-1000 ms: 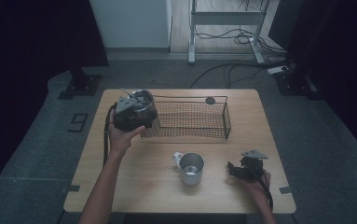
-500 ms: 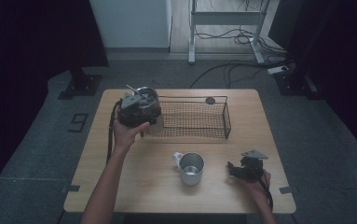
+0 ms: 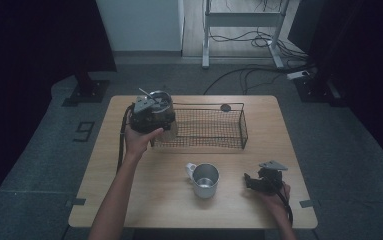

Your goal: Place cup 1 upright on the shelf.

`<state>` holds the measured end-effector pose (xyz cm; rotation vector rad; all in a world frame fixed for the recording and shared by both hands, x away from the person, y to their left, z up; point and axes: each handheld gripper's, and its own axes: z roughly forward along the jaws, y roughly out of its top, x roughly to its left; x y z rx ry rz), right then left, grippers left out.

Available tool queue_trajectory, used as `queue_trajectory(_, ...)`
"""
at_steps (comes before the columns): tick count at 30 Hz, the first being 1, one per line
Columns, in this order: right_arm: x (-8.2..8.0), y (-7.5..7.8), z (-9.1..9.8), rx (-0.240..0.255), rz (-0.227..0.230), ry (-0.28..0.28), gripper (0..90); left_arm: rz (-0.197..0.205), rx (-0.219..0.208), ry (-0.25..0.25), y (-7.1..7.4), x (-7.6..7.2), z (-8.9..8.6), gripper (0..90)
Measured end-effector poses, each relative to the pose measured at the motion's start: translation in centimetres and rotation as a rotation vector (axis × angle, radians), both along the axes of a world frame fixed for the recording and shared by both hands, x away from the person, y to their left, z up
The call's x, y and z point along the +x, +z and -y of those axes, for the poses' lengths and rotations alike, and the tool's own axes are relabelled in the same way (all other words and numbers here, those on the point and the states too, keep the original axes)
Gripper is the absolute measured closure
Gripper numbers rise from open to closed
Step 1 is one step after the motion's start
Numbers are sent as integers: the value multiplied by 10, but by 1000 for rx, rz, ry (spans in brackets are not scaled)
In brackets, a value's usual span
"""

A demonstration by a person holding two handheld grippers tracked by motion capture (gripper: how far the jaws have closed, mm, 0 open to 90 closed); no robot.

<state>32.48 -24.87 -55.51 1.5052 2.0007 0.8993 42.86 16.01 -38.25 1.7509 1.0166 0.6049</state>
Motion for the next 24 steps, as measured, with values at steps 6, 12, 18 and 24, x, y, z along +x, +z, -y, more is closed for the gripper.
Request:
queue_trajectory(6,0,0,0,-1,1,1,151,0,0,4,0,6,4,42)
queue_trajectory(12,0,0,0,0,2,0,151,-5,-3,10,-1,11,3,42)
queue_trajectory(18,0,0,0,0,1,0,151,-3,-10,13,0,15,6,42)
queue_trajectory(24,0,0,0,-2,1,1,151,7,4,6,2,21,15,42)
